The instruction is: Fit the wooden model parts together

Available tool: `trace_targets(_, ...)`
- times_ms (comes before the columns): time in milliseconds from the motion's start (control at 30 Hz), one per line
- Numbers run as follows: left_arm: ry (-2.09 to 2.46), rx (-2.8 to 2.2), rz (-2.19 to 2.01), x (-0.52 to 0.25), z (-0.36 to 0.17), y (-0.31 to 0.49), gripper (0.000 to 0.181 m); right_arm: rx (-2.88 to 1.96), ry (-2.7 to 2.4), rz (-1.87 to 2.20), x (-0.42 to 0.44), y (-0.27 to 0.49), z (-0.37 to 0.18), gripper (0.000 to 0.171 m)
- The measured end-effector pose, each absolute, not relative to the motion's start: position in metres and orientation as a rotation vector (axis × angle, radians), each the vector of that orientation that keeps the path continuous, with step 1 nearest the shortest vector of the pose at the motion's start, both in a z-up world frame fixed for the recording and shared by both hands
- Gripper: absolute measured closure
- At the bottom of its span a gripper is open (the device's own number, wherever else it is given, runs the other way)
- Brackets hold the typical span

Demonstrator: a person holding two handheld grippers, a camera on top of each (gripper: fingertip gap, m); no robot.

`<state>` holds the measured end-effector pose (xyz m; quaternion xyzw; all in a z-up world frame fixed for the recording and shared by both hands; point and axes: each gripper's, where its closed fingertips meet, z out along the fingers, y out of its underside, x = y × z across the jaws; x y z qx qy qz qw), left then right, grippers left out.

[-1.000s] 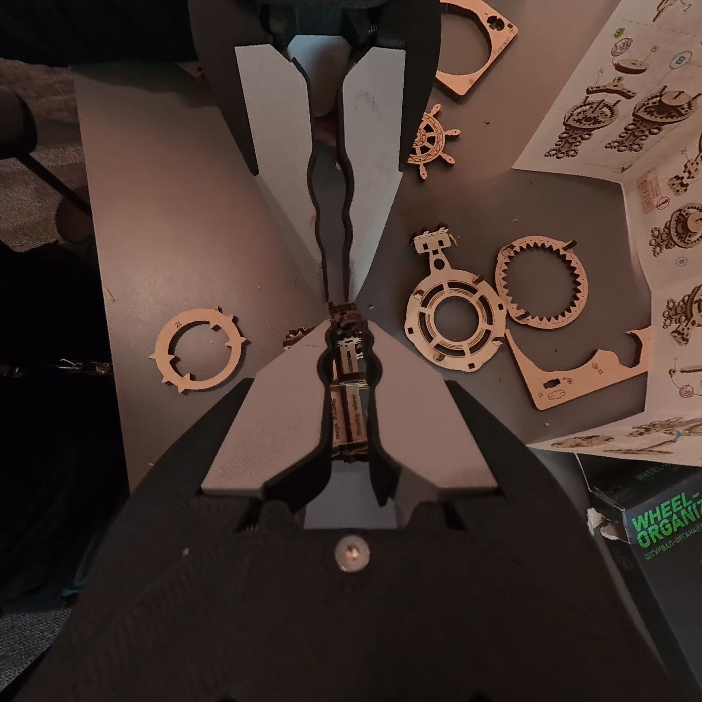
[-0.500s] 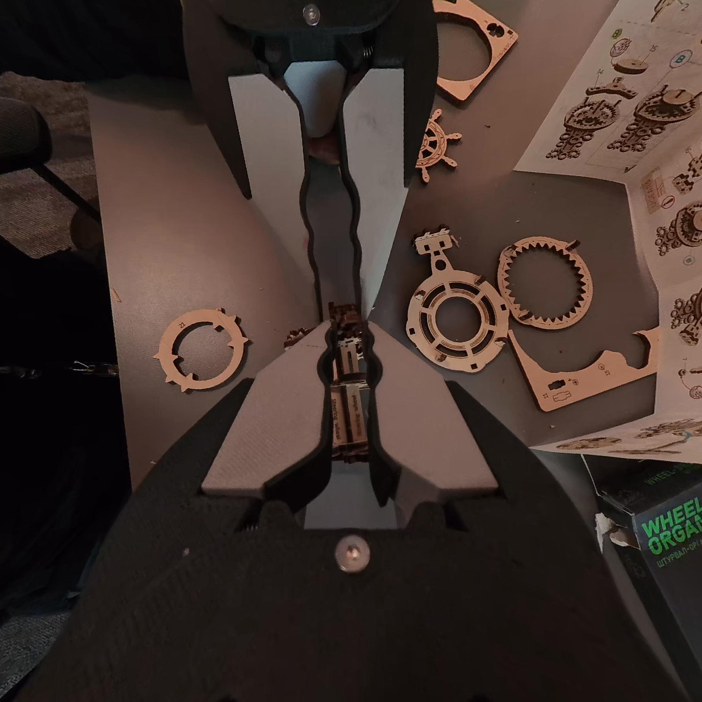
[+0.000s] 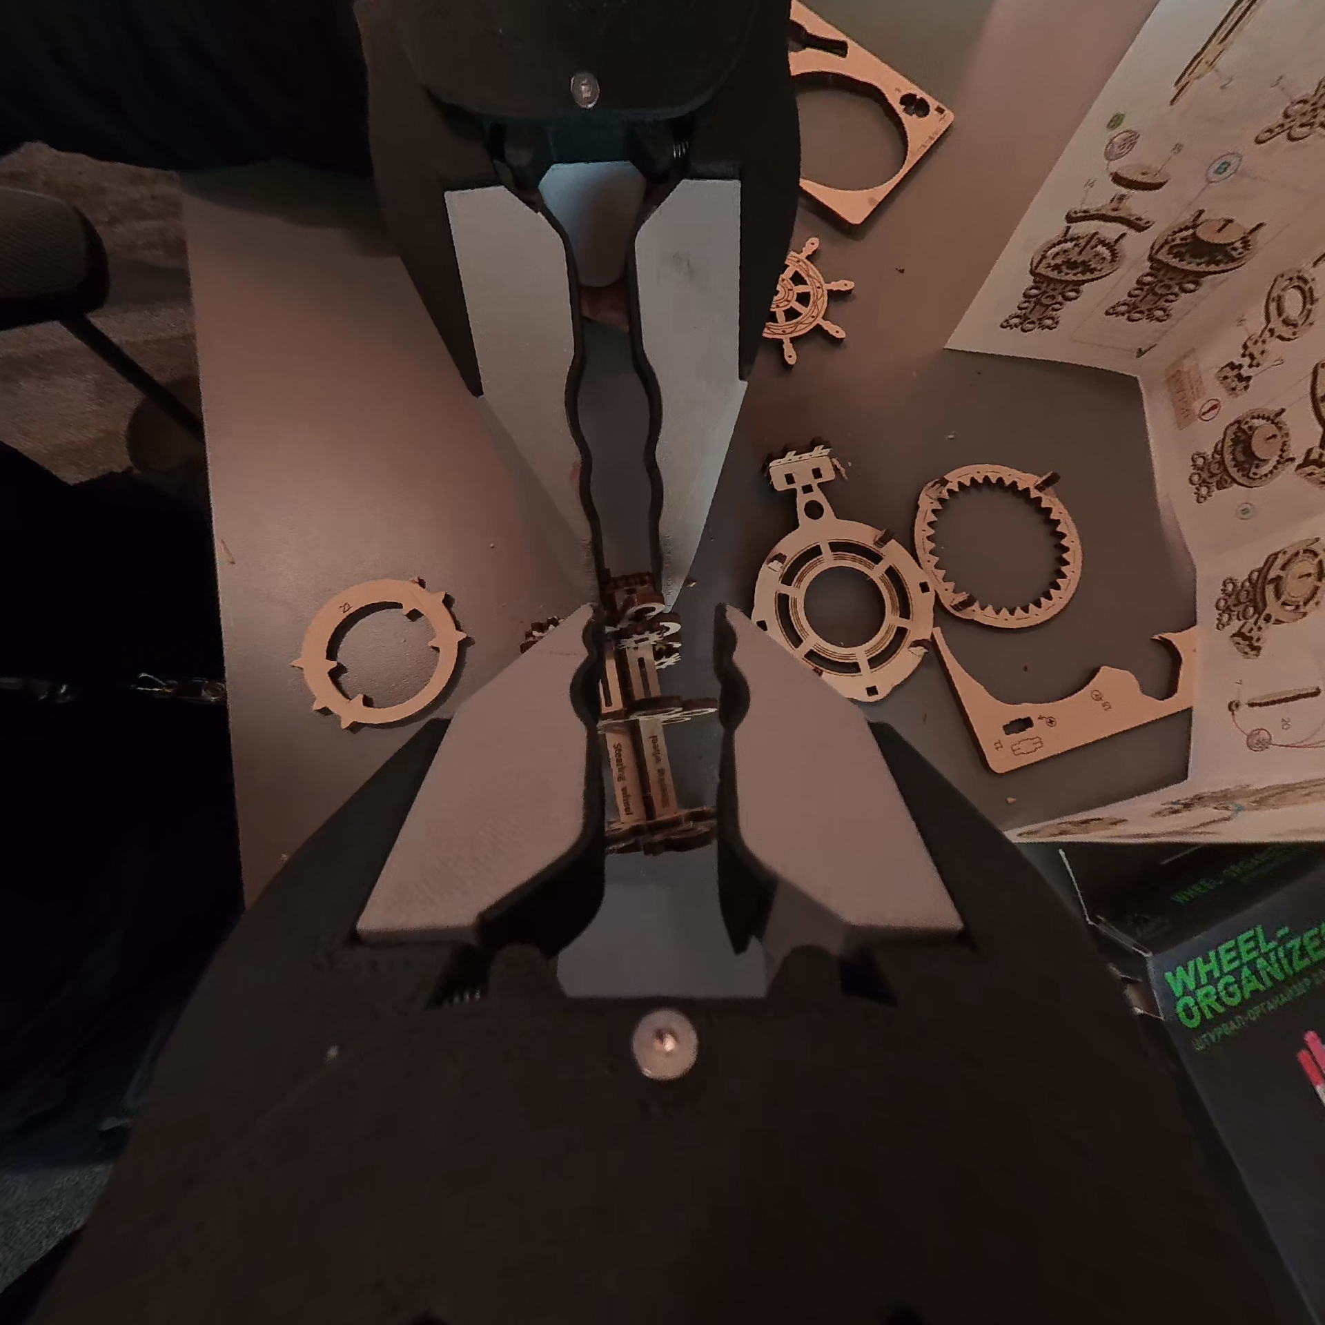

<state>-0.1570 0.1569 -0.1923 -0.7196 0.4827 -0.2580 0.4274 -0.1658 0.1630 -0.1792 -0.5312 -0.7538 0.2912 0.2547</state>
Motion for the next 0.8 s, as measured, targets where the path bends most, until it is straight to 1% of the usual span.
trace_targets(67, 1.207, -1.797, -0.641, -0.157, -0.192, 0.157, 0.170, -1.433, -2.041, 0.798, -0.163, 0.164, -0.174, 0.146)
trace_targets(167, 1.207, -1.797, -0.638, -0.157, -0.193, 0.157, 0.170, -1.418, -2.052, 0.779, -0.155, 0.167, -0.169, 0.155)
trace_targets(233, 1.208, -1.796, -0.636, -0.157, -0.193, 0.157, 0.170, -1.425, -2.070, 0.742, -0.153, 0.167, -0.171, 0.152)
trace_targets(300, 1.208, -1.796, -0.635, -0.157, -0.193, 0.157, 0.170, -1.444, -2.092, 0.718, -0.154, 0.165, -0.177, 0.143)
trace_targets(333, 1.208, -1.794, -0.634, -0.157, -0.193, 0.157, 0.170, -1.450, -2.116, 0.705, -0.154, 0.163, -0.181, 0.142)
trace_targets(367, 1.210, -1.791, -0.635, -0.157, -0.192, 0.157, 0.170, -1.446, -2.133, 0.678, -0.154, 0.163, -0.185, 0.144)
trace_targets(433, 1.213, -1.784, -0.636, -0.156, -0.192, 0.156, 0.170, -1.428, -2.140, 0.610, -0.156, 0.167, -0.189, 0.156)
trace_targets(533, 1.202, -1.788, -0.634, -0.157, -0.191, 0.157, 0.170, -1.412, -2.155, 0.611, -0.158, 0.165, -0.191, 0.163)
trace_targets(567, 1.201, -1.787, -0.637, -0.157, -0.191, 0.157, 0.170, -1.414, -2.152, 0.622, -0.158, 0.165, -0.191, 0.162)
trace_targets(633, 1.207, -1.784, -0.638, -0.157, -0.191, 0.157, 0.170, -1.430, -2.138, 0.643, -0.157, 0.166, -0.190, 0.152)
trace_targets(667, 1.209, -1.785, -0.635, -0.157, -0.192, 0.157, 0.170, -1.437, -2.134, 0.652, -0.157, 0.167, -0.189, 0.150)
trace_targets(800, 1.207, -1.786, -0.635, -0.157, -0.192, 0.157, 0.170, -1.402, -2.133, 0.690, -0.160, 0.163, -0.184, 0.153)
